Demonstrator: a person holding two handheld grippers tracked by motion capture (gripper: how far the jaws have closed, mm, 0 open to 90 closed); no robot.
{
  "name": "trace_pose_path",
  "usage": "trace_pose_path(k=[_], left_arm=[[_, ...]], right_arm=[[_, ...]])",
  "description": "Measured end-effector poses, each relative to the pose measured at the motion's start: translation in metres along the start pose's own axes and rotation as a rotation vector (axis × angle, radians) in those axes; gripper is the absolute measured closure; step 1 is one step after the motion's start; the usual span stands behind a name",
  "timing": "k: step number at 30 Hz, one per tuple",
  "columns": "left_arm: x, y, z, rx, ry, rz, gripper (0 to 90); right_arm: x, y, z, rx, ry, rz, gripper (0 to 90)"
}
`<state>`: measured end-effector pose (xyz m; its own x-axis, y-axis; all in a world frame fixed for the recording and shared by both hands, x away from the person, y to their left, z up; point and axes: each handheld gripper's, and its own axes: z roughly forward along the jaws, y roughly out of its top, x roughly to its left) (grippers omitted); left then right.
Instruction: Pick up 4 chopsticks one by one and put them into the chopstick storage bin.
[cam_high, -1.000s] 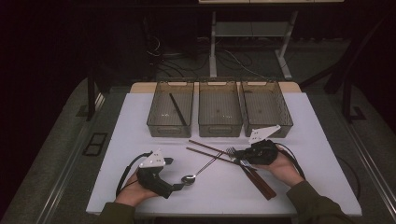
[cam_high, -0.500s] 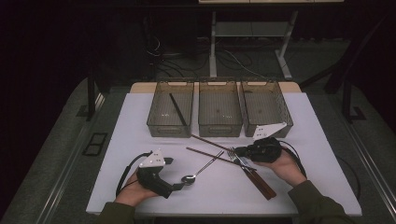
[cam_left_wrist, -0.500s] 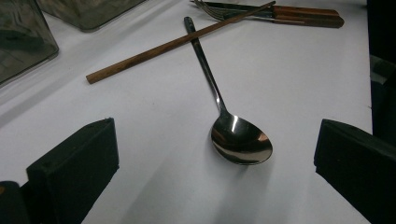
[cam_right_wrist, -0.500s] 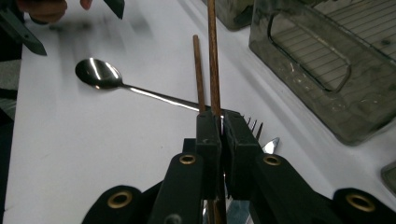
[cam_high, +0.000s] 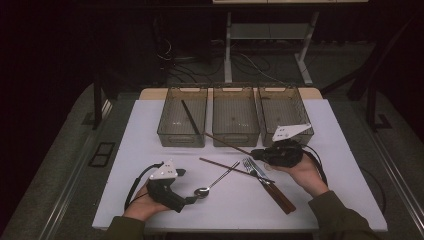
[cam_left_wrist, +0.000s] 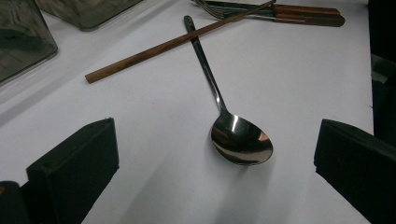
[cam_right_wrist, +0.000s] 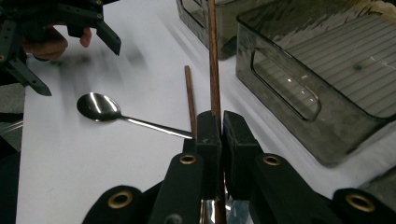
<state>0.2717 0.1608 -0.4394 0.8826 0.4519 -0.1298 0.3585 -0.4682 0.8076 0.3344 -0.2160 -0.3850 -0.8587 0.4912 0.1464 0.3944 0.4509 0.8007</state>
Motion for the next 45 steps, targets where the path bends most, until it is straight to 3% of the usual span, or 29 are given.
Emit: trace_pose_path(k=[8,21,31,40,45], left_arm=[[-0.001,0.0,0.0,0.0,-0.001,-0.006,0.0],[-0.001,0.0,0.0,-0.01,0.001,-0.012,0.0],[-0.001,0.0,0.0,-0.022,-0.002,-0.023,0.0],[-0.002,0.0,0.0,-0.022,-0.007,-0.019,0.0],[-0.002,0.0,0.0,-0.024,-0.009,-0.019,0.0]], right_arm=[[0.0,0.014,0.012,0.019,0.001,0.019,85.9],[-0.006,0.042,0.032,0.023,-0.046,0.065,85.8],[-0.01,0.073,0.051,0.043,-0.087,0.066,85.8],[-0.016,0.091,0.07,0.059,-0.107,0.1,85.7],[-0.02,0.099,0.079,0.065,-0.121,0.094,85.7]])
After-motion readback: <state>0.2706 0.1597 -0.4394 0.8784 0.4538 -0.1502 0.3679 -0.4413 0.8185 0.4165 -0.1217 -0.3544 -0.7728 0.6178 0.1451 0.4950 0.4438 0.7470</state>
